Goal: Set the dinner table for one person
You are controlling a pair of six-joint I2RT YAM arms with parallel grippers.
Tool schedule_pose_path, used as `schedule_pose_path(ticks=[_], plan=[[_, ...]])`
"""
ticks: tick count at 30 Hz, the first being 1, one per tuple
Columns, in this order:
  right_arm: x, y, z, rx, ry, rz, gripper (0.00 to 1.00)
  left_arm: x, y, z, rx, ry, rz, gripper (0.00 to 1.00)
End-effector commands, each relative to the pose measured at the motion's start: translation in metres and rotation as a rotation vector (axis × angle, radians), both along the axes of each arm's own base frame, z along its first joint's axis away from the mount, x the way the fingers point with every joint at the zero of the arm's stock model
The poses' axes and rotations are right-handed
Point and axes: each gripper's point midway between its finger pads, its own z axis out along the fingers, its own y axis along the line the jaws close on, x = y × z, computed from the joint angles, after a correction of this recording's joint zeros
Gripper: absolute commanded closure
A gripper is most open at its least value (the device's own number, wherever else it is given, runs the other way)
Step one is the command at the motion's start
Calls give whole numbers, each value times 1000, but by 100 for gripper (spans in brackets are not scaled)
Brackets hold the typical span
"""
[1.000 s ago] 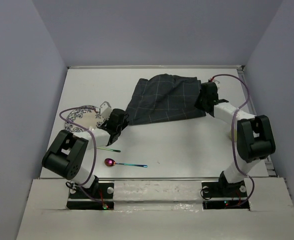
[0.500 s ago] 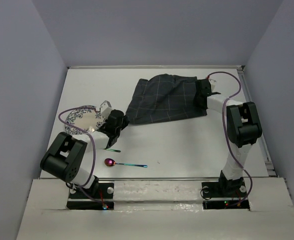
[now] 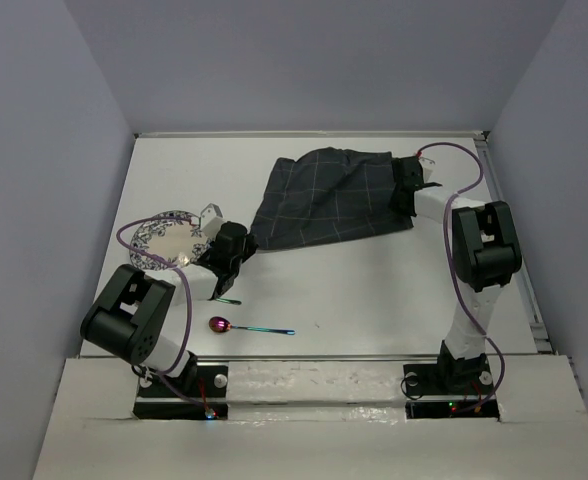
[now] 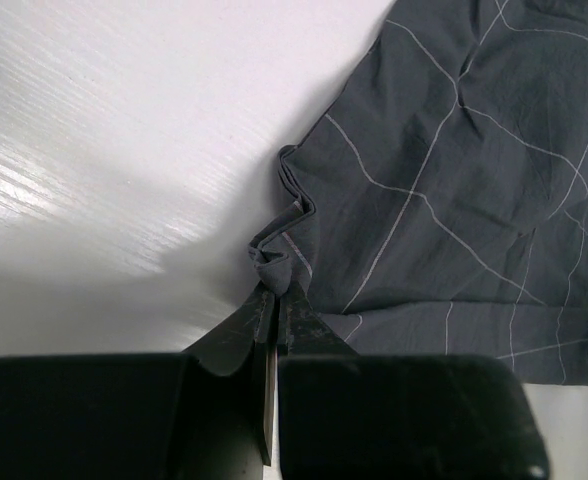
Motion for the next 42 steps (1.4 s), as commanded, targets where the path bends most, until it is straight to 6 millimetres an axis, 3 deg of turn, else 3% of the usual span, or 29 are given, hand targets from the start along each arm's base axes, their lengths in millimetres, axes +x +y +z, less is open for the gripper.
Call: schedule_pose_path(ticks=[1,5,6,8,9,13,17,20,21,23,24,26,27,29,30,31,32,34,35,37,39,40,42], plan=[[6,-4,27,-1,-55,-19,100,8,4,17,19,-70,22,100],[1,-3,52,16,-111,-7,100,14,5,30,27,-103,26,100],[-1,-2,67,26,-143,-3,100,16,5,35,26,-114,27,100],[-9,2,72,54,-163,17,100,18,5,44,22,-135,30,100],[-12,4,86,71,-198,30,100,17,5,46,21,-140,29,100],[-29,4,93,85,-214,44,100,14,7,52,1,-154,34,100],[-60,16,86,177,-213,79,100,8,8,48,-9,-144,32,100],[-98,28,82,268,-214,129,100,5,9,44,-12,-138,35,100],[-109,32,91,298,-235,152,100,5,9,43,-15,-135,33,100],[-143,40,67,360,-149,174,100,3,11,39,-24,-126,35,100],[-152,39,73,370,-169,177,100,2,11,38,-28,-123,34,100],[-183,34,51,369,-100,158,100,-1,13,36,-33,-123,38,100],[-191,32,57,373,-124,161,100,-2,14,34,-31,-121,40,100],[-212,28,45,370,-81,149,95,-6,16,31,-38,-116,42,100],[-217,28,44,373,-81,145,84,-8,16,29,-42,-111,43,100],[-220,27,44,380,-83,139,84,-9,16,27,-45,-108,44,100],[-221,33,49,411,-101,161,75,-11,17,24,-43,-101,43,100],[-223,31,52,404,-102,150,69,-16,18,21,-44,-93,39,86],[-222,29,53,396,-109,143,66,-17,20,22,-46,-98,44,67],[-213,20,62,341,-144,130,50,-22,23,20,-50,-97,49,51],[-200,18,67,310,-145,140,41,-23,24,19,-50,-97,51,49],[-186,20,85,301,-176,151,40,-23,24,19,-46,-97,50,51],[-163,18,84,273,-175,135,41,-23,24,17,-47,-91,50,57]])
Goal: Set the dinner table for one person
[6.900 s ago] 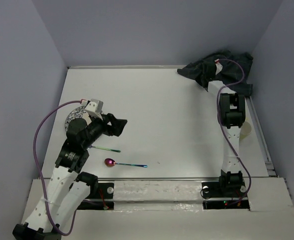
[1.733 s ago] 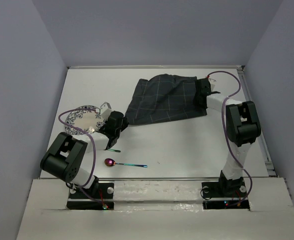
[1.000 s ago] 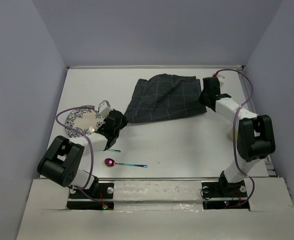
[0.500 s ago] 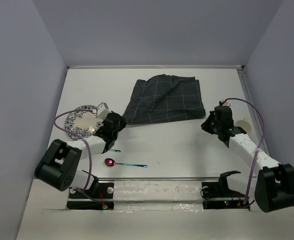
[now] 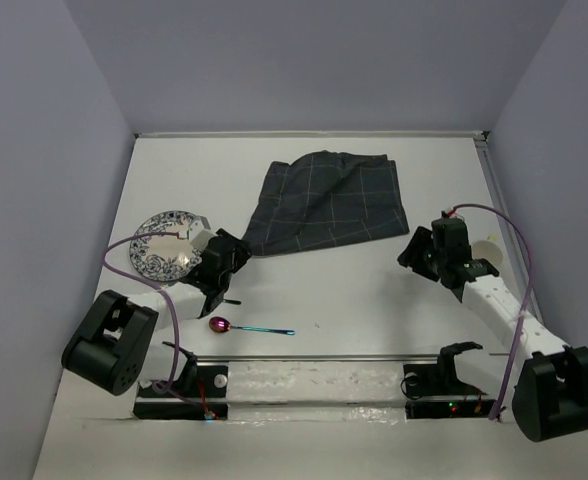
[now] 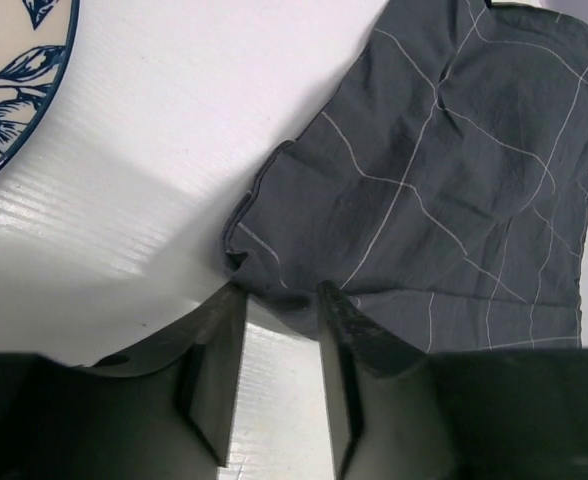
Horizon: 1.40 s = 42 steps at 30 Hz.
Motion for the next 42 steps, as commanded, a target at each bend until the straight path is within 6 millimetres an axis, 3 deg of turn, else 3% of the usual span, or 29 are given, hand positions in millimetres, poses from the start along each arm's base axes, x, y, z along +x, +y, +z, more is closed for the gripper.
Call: schedule_pose_path(ticks=[1,2,3,4,5,6,7,11,13,14,19,24,36,39,42], plan=[[63,-6,47,-68,-137,-31,41,5,5,9,-5,-43,28,58],[75,-5,51,-74,-150,-36,41,5,5,7,-2,-38,26,59],[86,-7,36,-99,-107,-42,42,5,5,7,0,-37,24,59],[96,-8,35,-120,-104,-46,48,6,5,7,0,-37,25,59],[115,-9,50,-136,-134,-61,51,6,6,7,3,-38,25,59],[124,-10,48,-150,-128,-64,53,5,5,7,5,-36,21,59],[133,-11,33,-172,-89,-66,62,6,7,7,3,-36,27,59],[169,-9,23,-209,-65,-66,71,7,12,4,2,-24,34,57],[183,-9,25,-220,-71,-68,72,9,17,-1,13,-4,39,55],[186,-9,13,-235,-42,-62,71,10,18,-5,17,10,39,55],[210,-10,8,-249,-33,-65,60,13,25,-8,17,18,54,59],[219,-15,-7,-281,-2,-81,57,18,21,-7,15,15,46,62],[217,-17,-28,-296,43,-85,57,20,22,-8,24,6,47,81],[216,-15,-33,-287,56,-77,62,20,21,-9,29,8,37,89],[215,-12,-33,-270,55,-70,77,20,21,-9,34,9,31,98]])
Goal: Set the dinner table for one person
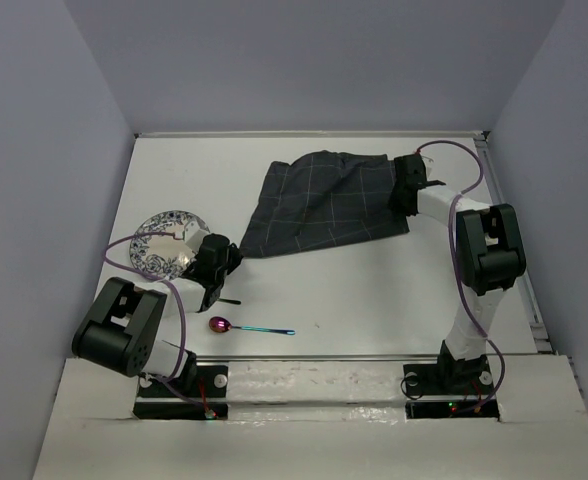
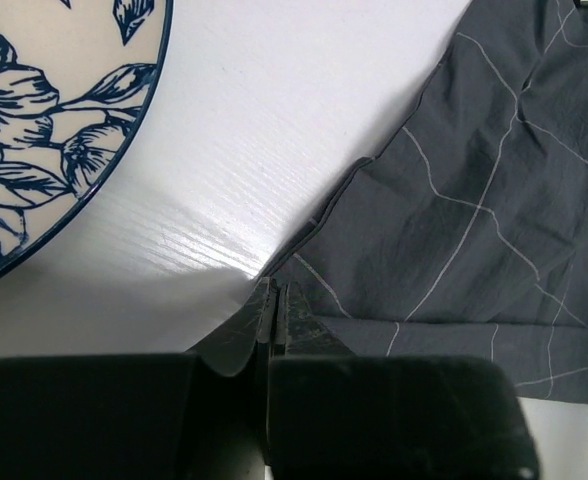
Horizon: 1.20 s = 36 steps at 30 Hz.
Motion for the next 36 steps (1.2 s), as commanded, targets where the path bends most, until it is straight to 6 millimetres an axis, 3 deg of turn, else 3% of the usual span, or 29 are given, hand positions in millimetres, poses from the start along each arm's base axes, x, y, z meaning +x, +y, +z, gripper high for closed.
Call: schedule_pose_path(ticks=[1,10,18,19,20,24,26,27,29,30,31,32,33,34,36], plan=[[10,1,7,9,-27,1,78,15,0,18,9,-66,5,100],[6,0,17,3,-41,14,98,15,-3,21,-3,-76,-6,100],[-14,0,68,36,-138,30,100,14,-3,25,-5,-92,-10,100],[-23,0,64,40,-125,34,100,14,-2,25,-5,-93,-9,100],[-29,1,74,55,-147,41,100,14,-3,27,-9,-97,-13,100],[-59,11,63,124,-115,76,100,15,-4,30,-20,-111,-12,100],[-73,15,69,167,-132,83,100,16,-5,35,-24,-124,-20,100],[-89,19,56,192,-104,97,100,16,-5,36,-21,-128,-23,100],[-105,26,61,248,-122,121,100,15,-5,41,-24,-143,-24,100],[-123,26,45,260,-82,124,100,15,-5,43,-27,-150,-24,100],[-131,26,42,269,-76,123,100,15,-6,45,-29,-155,-27,100],[-140,31,49,302,-97,146,100,15,-6,48,-32,-163,-29,100],[-148,33,47,320,-94,152,100,15,-6,50,-33,-169,-34,100],[-165,31,33,325,-64,142,100,14,-7,51,-34,-172,-36,100],[-180,29,38,336,-86,135,100,12,-5,51,-39,-173,-32,100]])
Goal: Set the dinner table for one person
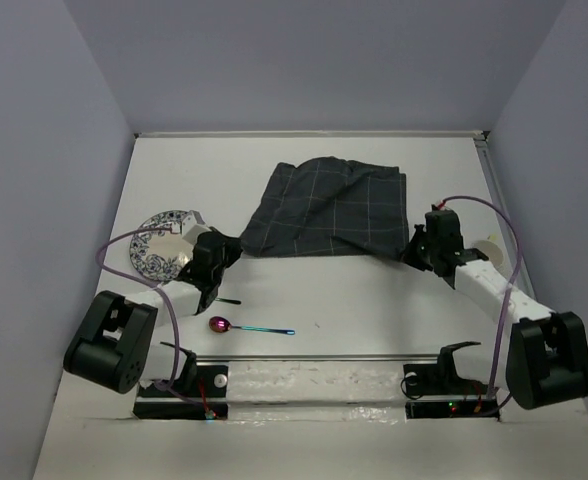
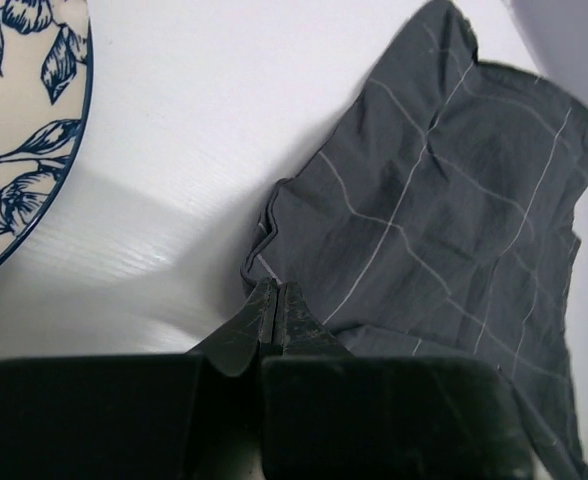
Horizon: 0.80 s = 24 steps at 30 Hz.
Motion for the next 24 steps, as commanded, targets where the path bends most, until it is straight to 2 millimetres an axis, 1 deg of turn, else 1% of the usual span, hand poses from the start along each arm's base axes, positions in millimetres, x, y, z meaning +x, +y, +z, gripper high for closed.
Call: schedule_pose_path(ticks=[1,2,3,5,6,8,9,12,17,19,21,22,23,24], plan=[[-30,6,7,83,-35,4,100,3,2,19,-8,-74,0,100],[-39,2,-1,74,-19,-6,100,3,2,20,-8,-76,0,100],[-44,-3,-1,61,-23,-25,100,0,2,18,-9,-74,-1,100],[-49,-12,-5,29,-12,-68,100,-3,4,15,-11,-68,1,100],[-49,-14,-5,26,-8,-79,100,-4,5,18,-15,-77,6,100],[-48,-21,-3,8,-6,-126,100,-7,8,16,-11,-74,13,100],[-48,-29,-3,-22,-8,-162,100,-8,10,15,-3,-72,16,100],[-50,-31,6,-19,-32,-179,100,-13,14,14,-4,-74,26,100],[-59,-21,31,44,-94,-132,100,-13,14,23,-20,-102,26,100],[-68,-10,28,94,-63,-95,94,-10,14,27,-34,-107,17,100],[-76,0,24,150,-26,-70,90,-8,13,35,-57,-132,5,100],[-81,1,19,157,-9,-72,84,-8,16,40,-61,-149,10,100],[-84,1,16,160,2,-79,81,-8,17,43,-60,-159,10,100],[-84,0,16,162,-6,-85,77,-8,18,44,-57,-164,14,100]])
